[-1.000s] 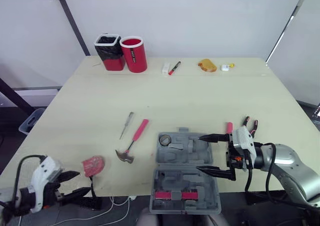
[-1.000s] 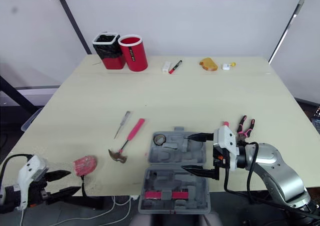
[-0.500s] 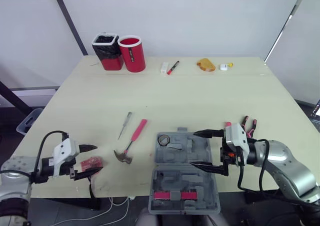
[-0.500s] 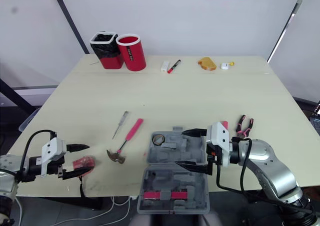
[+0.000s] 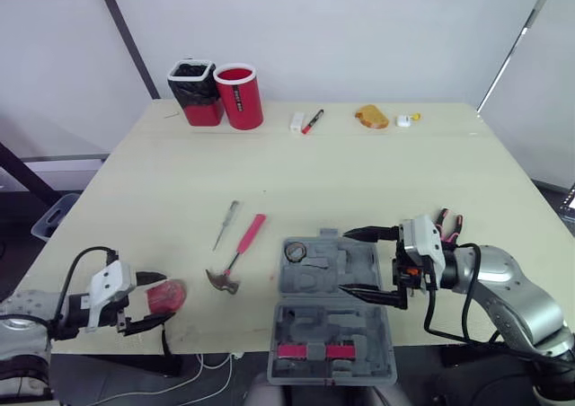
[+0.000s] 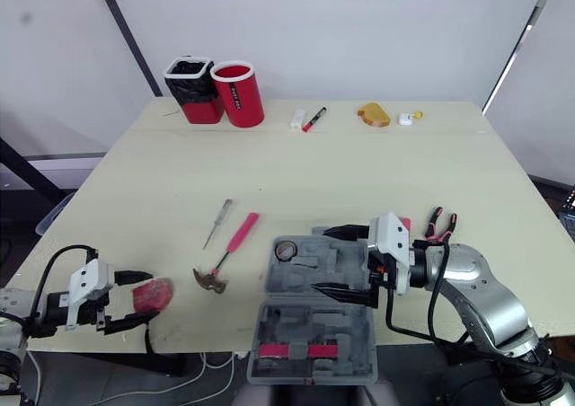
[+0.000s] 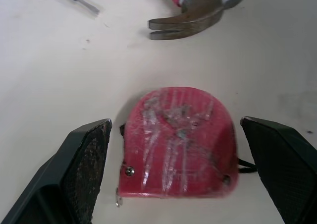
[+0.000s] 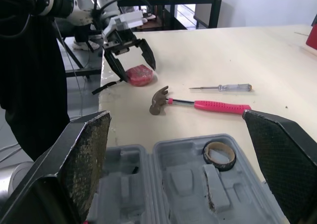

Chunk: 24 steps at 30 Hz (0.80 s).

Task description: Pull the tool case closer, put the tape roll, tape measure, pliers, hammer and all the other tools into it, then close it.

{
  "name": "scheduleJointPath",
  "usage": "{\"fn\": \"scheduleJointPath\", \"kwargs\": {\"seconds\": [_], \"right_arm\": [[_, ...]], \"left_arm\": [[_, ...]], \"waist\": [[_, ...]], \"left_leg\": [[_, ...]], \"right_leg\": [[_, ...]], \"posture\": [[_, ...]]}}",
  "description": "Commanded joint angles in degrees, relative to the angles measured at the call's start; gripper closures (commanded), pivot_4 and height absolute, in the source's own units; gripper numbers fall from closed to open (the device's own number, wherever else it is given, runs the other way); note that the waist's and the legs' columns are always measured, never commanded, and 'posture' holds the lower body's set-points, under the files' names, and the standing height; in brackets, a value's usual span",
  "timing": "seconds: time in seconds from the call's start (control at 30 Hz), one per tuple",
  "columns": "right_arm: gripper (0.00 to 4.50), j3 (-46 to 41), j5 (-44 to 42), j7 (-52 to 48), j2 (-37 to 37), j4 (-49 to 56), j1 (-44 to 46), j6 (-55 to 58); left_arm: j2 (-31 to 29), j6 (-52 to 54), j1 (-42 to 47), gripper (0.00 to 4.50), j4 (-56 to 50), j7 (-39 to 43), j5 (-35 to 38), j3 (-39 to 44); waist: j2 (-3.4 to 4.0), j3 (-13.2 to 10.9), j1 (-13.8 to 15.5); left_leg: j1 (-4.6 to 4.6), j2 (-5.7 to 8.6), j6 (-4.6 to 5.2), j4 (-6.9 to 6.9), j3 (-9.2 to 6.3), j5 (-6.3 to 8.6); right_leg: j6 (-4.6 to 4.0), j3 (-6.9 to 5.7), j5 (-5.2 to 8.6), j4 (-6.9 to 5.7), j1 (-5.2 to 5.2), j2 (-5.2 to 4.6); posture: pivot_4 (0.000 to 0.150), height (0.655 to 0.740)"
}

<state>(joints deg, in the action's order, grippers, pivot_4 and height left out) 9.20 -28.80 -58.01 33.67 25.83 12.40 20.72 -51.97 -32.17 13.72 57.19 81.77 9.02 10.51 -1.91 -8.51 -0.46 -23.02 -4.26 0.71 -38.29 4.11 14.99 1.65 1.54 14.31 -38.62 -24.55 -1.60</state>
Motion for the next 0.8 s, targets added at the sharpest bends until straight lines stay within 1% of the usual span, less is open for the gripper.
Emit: {"fn": "scheduleJointPath", "kwargs": {"seconds": [0.03,0.2,0.3,0.33,0.37,0.53,0.63,0.7,0.8], "right_arm": [[0.00,-1.9,-0.7,0.2,0.6,0.9,0.4,-0.4],[0.00,-2.1,-1.5,-0.3,0.8,1.3,-0.1,-0.2],[0.00,-2.0,-2.2,-0.7,1.0,1.4,-0.2,0.2],[0.00,-2.0,-2.2,-0.8,1.1,1.3,-0.2,0.1],[0.00,-2.1,-2.2,-1.0,1.3,1.3,-0.3,0.1],[0.00,-1.9,-1.8,-1.0,1.7,0.9,-0.4,-0.2],[0.00,-2.0,-1.9,-0.9,1.8,1.0,-0.7,-0.3],[0.00,-2.2,-2.3,-0.6,1.6,1.1,-0.8,0.1],[0.00,-2.7,-4.1,2.1,1.6,2.1,-0.9,4.6]], "left_arm": [[0.2,-1.7,0.6,0.05,1.3,-2.0,-1.9,-1.6],[0.0,-1.3,1.0,0.05,3.1,-0.8,-1.4,-1.8],[0.0,-1.2,0.7,0.75,3.6,0.0,-1.0,-1.7],[0.1,-0.9,0.5,1.23,3.5,0.5,-0.7,-1.6],[0.2,-0.8,0.3,1.46,3.3,0.7,-0.5,-1.6],[0.2,-0.6,-0.1,1.46,3.1,1.6,0.3,-1.3],[-0.1,0.3,0.6,1.46,1.6,3.5,1.9,-0.9],[-0.6,0.7,1.3,1.46,-0.3,5.2,2.6,-1.0],[-1.5,1.2,3.3,1.46,-5.4,8.5,3.1,-2.0]], "waist": [[-0.02,0.0,0.0],[0.00,0.0,-0.1],[0.00,0.0,-0.1],[0.00,0.0,-0.1],[0.00,0.0,-0.1],[0.00,0.0,-0.2],[0.00,0.0,-0.2],[0.00,0.0,-0.1],[-0.03,0.0,0.1]], "left_leg": [[0.00,0.00,0.00,0.00,0.00,0.00],[0.05,0.00,0.00,-0.01,0.00,0.00],[0.06,0.00,0.00,-0.01,0.00,0.00],[0.06,0.00,0.00,-0.01,0.00,0.00],[0.07,0.00,0.00,-0.01,-0.01,0.00],[0.07,0.00,0.00,-0.01,0.00,0.00],[0.07,0.00,0.00,-0.01,0.00,0.00],[0.07,0.00,0.00,-0.01,0.00,0.00],[0.04,0.00,0.00,-0.03,-0.02,0.00]], "right_leg": [[0.00,0.00,0.00,0.00,0.00,0.00],[0.00,0.01,0.00,-0.11,0.00,0.01],[-0.01,0.01,0.00,-0.14,0.00,0.01],[-0.01,0.01,0.00,-0.15,0.00,0.01],[-0.01,0.01,0.01,-0.16,0.00,0.02],[-0.01,0.01,0.01,-0.17,0.00,0.01],[-0.01,0.01,0.01,-0.16,0.00,0.01],[-0.01,0.01,0.01,-0.16,0.00,0.01],[-0.01,0.00,0.01,-0.17,0.00,0.01]], "posture": [[0.150,0.7400],[0.150,0.7400],[0.150,0.7400],[0.150,0.7400],[0.150,0.7400],[0.150,0.7400],[0.150,0.7400],[0.150,0.7400],[0.150,0.7400]]}}
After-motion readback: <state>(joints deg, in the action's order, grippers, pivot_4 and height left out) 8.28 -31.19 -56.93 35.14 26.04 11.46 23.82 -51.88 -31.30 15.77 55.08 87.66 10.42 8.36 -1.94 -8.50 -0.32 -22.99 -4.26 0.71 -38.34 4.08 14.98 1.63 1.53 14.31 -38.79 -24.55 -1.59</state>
